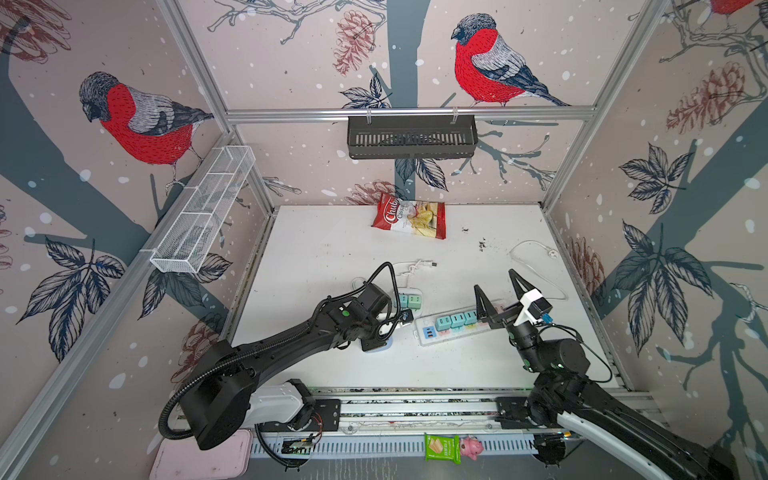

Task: Insert the plug
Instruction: 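Carry the mint adapter with the left gripper and lower it into the blue square socket, then open the left gripper to release the mint adapter in the blue socket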

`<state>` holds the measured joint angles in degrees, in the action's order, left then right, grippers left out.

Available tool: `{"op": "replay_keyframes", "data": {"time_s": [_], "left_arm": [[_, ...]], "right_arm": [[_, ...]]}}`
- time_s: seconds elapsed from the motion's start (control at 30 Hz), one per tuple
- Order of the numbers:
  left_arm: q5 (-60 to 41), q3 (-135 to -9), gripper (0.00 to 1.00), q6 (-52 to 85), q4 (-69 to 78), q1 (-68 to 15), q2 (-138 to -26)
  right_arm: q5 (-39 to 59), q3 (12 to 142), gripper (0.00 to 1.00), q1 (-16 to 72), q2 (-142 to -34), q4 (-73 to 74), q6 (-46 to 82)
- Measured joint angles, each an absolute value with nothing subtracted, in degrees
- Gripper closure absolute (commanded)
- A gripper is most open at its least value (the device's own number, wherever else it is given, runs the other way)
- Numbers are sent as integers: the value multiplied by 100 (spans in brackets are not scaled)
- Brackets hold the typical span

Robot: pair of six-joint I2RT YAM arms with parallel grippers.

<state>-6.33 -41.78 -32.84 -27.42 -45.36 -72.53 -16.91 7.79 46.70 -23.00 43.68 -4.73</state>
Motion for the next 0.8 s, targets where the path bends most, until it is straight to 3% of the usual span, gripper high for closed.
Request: {"op": "replay_keyframes", "data": {"time_s": [0.8], "left_arm": [[-1050,-4053,100,-3194,-1935,-4163,-7806]], "right_arm": [[-1671,768,0,4646,-2182,4340,-464]]}}
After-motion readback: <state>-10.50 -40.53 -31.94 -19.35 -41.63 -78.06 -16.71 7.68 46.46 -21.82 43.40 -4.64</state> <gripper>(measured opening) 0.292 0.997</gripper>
